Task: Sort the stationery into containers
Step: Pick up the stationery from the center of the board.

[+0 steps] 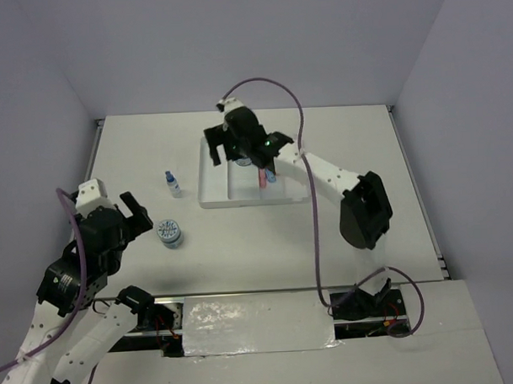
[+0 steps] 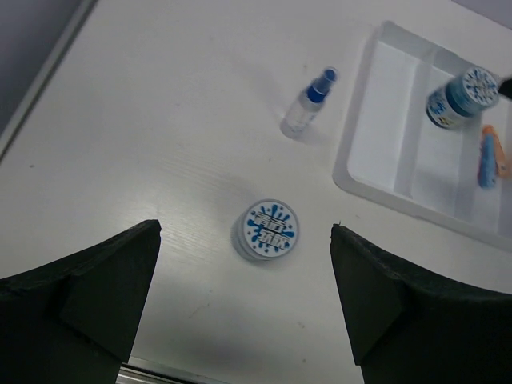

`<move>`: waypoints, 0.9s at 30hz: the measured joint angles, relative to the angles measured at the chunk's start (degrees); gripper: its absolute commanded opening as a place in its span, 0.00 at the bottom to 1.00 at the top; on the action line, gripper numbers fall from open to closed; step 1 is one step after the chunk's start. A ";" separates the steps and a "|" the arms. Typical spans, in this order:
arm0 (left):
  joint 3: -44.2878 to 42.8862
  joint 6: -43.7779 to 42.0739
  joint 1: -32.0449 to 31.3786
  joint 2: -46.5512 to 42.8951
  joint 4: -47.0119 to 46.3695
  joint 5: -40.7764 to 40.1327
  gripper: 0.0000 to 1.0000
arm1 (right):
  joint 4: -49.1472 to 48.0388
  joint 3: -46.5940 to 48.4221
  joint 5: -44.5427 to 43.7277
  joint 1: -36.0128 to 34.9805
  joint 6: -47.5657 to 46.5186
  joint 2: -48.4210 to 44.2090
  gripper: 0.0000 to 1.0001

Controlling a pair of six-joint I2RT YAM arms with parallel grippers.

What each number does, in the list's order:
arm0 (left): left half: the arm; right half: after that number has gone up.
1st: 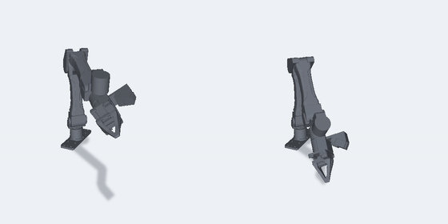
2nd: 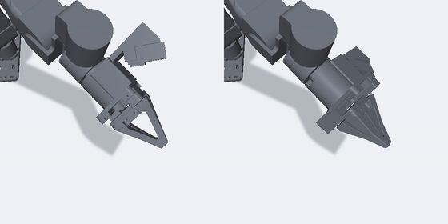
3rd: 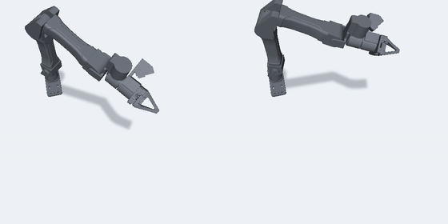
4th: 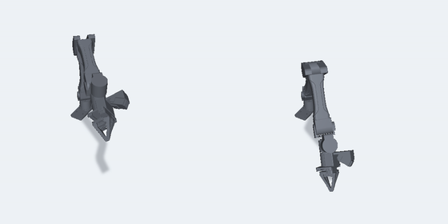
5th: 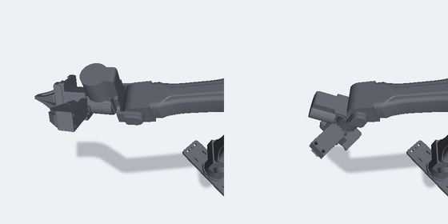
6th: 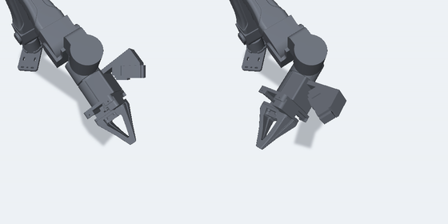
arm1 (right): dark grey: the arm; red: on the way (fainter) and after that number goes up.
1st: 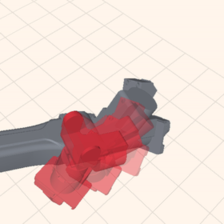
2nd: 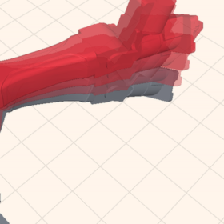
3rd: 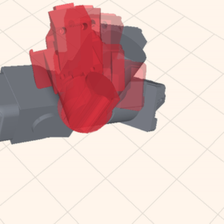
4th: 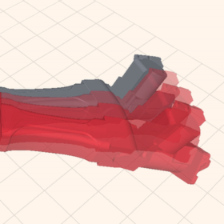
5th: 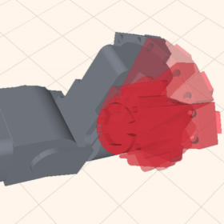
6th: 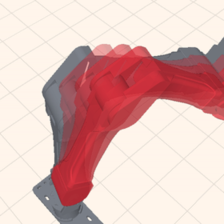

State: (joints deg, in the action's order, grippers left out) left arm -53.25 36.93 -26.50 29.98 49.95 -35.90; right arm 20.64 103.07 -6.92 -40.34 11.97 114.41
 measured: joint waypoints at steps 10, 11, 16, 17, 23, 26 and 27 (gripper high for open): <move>-0.42 3.74 8.07 -4.85 2.54 -4.72 0.99 | -10.49 -9.60 0.00 -28.20 -6.67 -1.40 1.00; -0.42 3.74 8.11 -4.98 2.49 -4.72 0.99 | -10.51 -9.29 0.00 -28.96 -7.04 0.22 1.00; -0.42 3.65 8.11 -5.03 2.38 -4.52 0.99 | -10.34 -8.11 -1.51 -28.65 -7.61 6.69 1.00; -0.42 3.63 8.11 -5.03 2.36 -4.42 0.99 | -10.34 -7.78 -1.88 -28.35 -7.67 7.50 1.00; -0.42 3.41 8.11 -5.05 2.29 -3.76 0.99 | -10.56 -3.26 -1.99 -27.23 -8.46 11.43 1.00; -0.42 3.34 8.11 -5.20 2.27 -3.56 0.99 | -10.93 -0.48 -0.50 -27.17 -8.39 13.51 1.00; -0.42 3.32 8.11 -5.31 2.27 -3.43 0.99 | -10.97 -0.13 0.17 -27.17 -8.39 13.97 1.00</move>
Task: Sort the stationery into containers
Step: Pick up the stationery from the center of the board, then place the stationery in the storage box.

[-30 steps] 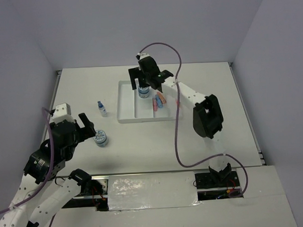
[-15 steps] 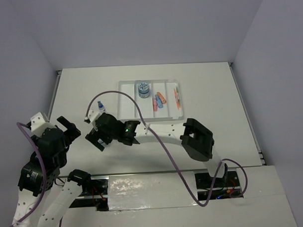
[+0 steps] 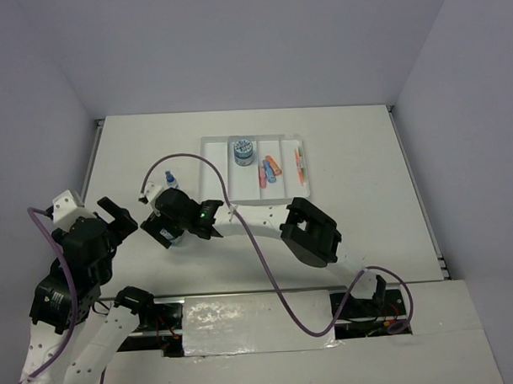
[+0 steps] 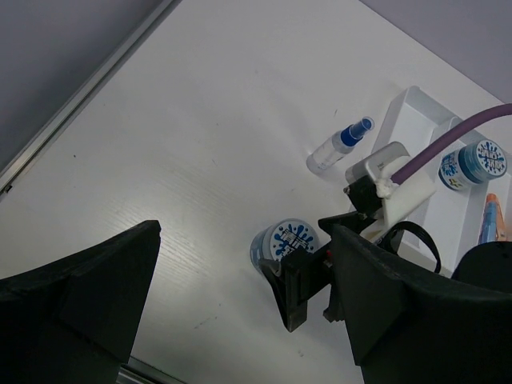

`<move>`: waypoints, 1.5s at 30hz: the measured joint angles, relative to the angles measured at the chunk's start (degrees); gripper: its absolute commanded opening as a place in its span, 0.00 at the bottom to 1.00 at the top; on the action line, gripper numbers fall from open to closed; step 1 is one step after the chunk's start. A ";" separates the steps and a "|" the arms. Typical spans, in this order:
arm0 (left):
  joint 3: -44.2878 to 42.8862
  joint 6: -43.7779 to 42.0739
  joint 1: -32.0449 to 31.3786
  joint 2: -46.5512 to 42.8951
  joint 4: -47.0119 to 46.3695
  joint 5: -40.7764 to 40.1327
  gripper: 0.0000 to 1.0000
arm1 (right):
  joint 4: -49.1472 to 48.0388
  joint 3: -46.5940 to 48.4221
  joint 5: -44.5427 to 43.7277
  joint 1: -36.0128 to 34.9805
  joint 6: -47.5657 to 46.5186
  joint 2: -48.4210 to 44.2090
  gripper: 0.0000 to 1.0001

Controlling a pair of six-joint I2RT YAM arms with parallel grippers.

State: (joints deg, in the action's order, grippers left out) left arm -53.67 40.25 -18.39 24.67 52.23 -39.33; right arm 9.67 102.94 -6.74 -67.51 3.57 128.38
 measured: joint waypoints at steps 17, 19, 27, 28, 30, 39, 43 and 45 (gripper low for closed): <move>0.00 -1.09 0.00 -0.87 -0.85 0.66 0.99 | -3.39 -3.82 1.84 0.55 3.23 0.42 0.18; 0.00 -1.11 0.00 -0.94 -0.87 0.68 0.99 | -4.17 -9.40 2.56 0.57 3.43 -3.69 0.18; 0.11 -1.29 0.00 -2.21 -1.79 1.31 0.99 | -6.78 -23.32 -0.55 3.39 4.33 -26.99 0.21; 0.11 -1.33 0.00 -2.21 -1.95 1.53 0.99 | -7.10 -23.15 -1.77 4.72 4.50 -28.87 0.21; 0.17 -1.42 0.00 -2.21 -2.23 1.90 0.99 | -6.54 -21.20 -4.72 8.11 5.20 -30.45 0.21; 0.22 -2.69 0.00 -1.27 -2.95 3.21 0.99 | -0.37 -12.74 -10.43 26.86 8.63 -17.59 0.22; 0.35 -2.82 0.00 -0.76 -2.99 3.63 0.99 | 4.15 -11.21 -10.32 27.98 8.57 -11.15 0.23; 0.44 -2.89 0.00 -0.48 -3.04 3.72 0.99 | 5.46 -10.99 -10.05 27.61 8.76 -9.84 0.26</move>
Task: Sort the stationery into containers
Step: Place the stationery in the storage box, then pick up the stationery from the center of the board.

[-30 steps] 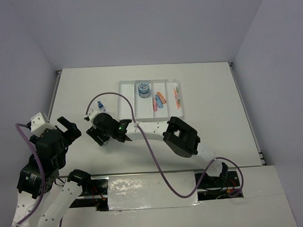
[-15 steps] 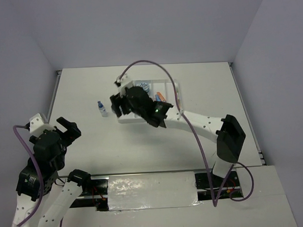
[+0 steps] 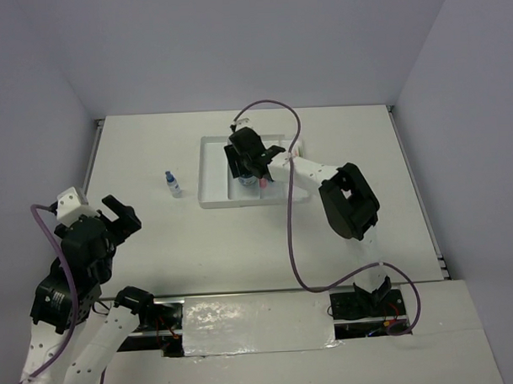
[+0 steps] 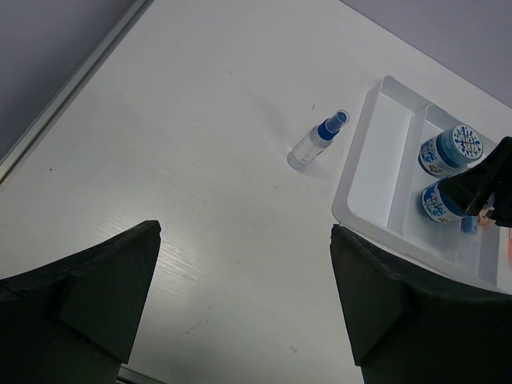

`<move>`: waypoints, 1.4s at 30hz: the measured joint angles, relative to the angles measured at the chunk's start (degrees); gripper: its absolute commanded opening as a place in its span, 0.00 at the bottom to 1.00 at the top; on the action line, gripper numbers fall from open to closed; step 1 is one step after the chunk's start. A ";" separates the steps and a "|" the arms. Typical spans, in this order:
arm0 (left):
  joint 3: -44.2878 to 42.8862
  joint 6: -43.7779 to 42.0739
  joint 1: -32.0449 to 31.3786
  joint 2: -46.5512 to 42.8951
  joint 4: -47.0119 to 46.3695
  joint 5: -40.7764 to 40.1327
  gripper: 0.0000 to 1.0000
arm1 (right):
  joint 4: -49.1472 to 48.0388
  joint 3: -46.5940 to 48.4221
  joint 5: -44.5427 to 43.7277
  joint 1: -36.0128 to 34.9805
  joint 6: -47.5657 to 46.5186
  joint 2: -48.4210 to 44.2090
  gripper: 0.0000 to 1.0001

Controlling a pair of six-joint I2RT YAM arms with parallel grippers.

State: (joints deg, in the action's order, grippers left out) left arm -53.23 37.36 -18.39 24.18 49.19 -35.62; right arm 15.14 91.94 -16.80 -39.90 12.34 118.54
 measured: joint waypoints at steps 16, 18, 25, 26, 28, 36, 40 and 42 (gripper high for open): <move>0.02 -1.18 0.00 1.62 -0.46 1.25 0.99 | -0.02 0.22 2.58 -0.24 1.55 0.24 0.97; 0.02 -1.20 0.00 1.95 -0.59 1.44 0.99 | -0.07 0.59 2.36 -0.24 1.51 0.20 1.00; 0.35 -0.44 0.00 7.91 -1.57 3.76 0.99 | 0.90 -0.83 1.75 -0.46 1.57 -3.69 1.00; 0.76 0.33 0.04 9.29 -2.45 5.18 0.99 | 0.66 -2.23 1.97 -0.55 1.68 -5.66 1.00; 3.10 2.01 0.11 13.42 -6.25 7.74 0.99 | -0.68 -8.17 2.67 -1.05 1.68 -12.70 1.00; 14.51 5.49 0.04 37.79 -25.38 9.11 0.99 | -7.69 -27.47 10.75 -6.14 1.29 -43.06 1.00; 16.83 1.99 0.04 41.27 -34.84 7.39 0.99 | -9.38 -35.32 13.62 -6.40 1.77 -50.60 1.00; 16.44 -0.26 0.11 43.67 -39.67 6.99 0.99 | -9.53 -39.34 15.26 -6.36 2.32 -53.11 1.00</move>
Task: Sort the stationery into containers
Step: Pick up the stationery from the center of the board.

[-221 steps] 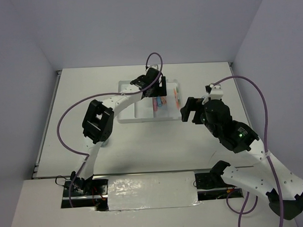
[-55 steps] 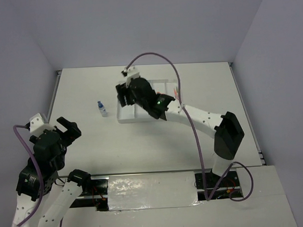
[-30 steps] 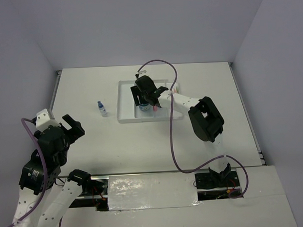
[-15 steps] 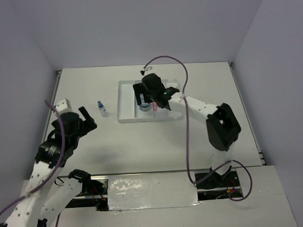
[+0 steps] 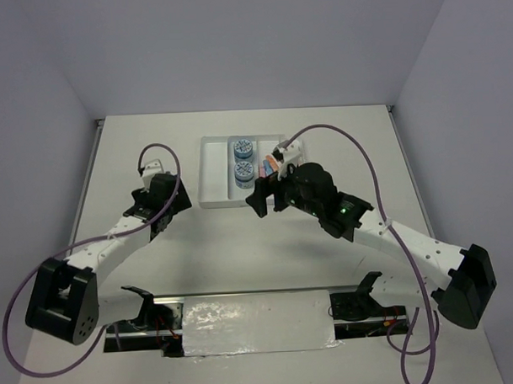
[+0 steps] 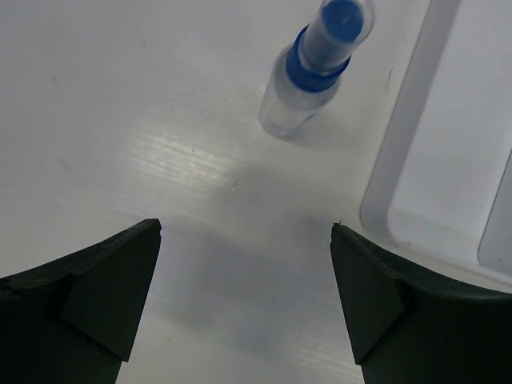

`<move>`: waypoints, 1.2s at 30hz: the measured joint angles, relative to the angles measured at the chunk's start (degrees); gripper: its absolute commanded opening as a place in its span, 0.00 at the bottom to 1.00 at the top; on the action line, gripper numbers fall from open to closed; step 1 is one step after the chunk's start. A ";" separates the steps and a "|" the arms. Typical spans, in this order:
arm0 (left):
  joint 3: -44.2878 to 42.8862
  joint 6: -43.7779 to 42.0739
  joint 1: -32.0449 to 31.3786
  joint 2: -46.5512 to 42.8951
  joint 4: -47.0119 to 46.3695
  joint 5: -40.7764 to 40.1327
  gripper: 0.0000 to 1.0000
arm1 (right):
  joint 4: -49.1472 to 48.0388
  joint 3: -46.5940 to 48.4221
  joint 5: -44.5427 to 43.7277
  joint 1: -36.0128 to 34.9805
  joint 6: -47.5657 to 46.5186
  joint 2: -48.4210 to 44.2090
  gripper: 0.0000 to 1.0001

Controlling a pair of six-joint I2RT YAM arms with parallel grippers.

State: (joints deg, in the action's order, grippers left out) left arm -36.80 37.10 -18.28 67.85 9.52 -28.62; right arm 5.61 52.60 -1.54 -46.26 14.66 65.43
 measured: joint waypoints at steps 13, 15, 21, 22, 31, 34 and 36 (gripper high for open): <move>-7.98 -11.41 3.28 19.02 -13.84 -0.35 0.89 | 0.37 -5.75 5.73 -0.02 1.40 -6.08 1.00; -9.84 -11.82 3.87 20.70 -14.14 -0.28 0.81 | 0.42 -5.75 6.10 -0.04 1.40 -6.10 1.00; -15.23 -12.92 4.63 25.51 -14.69 0.87 0.34 | 0.61 -5.75 6.67 -0.11 1.40 -6.10 1.00; -15.34 -12.63 4.72 25.66 -14.69 1.09 0.27 | 0.72 -5.75 6.69 -0.11 1.40 -6.10 1.00; -17.68 -11.65 5.16 25.92 -10.40 3.39 0.00 | 2.49 -5.73 6.29 -0.17 1.20 -6.36 1.00; -22.73 -11.34 5.18 26.01 -2.45 5.57 0.00 | 2.93 -5.73 6.25 -0.24 0.92 -6.82 1.00; -27.69 -11.19 5.20 26.14 3.13 7.06 0.01 | 3.15 -5.68 6.10 -0.24 0.85 -7.17 1.00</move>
State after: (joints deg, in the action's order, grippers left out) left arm -64.49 25.91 -13.08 94.00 12.64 -21.56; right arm 8.75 46.92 4.56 -46.50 15.51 58.26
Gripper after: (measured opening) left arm 0.470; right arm 0.996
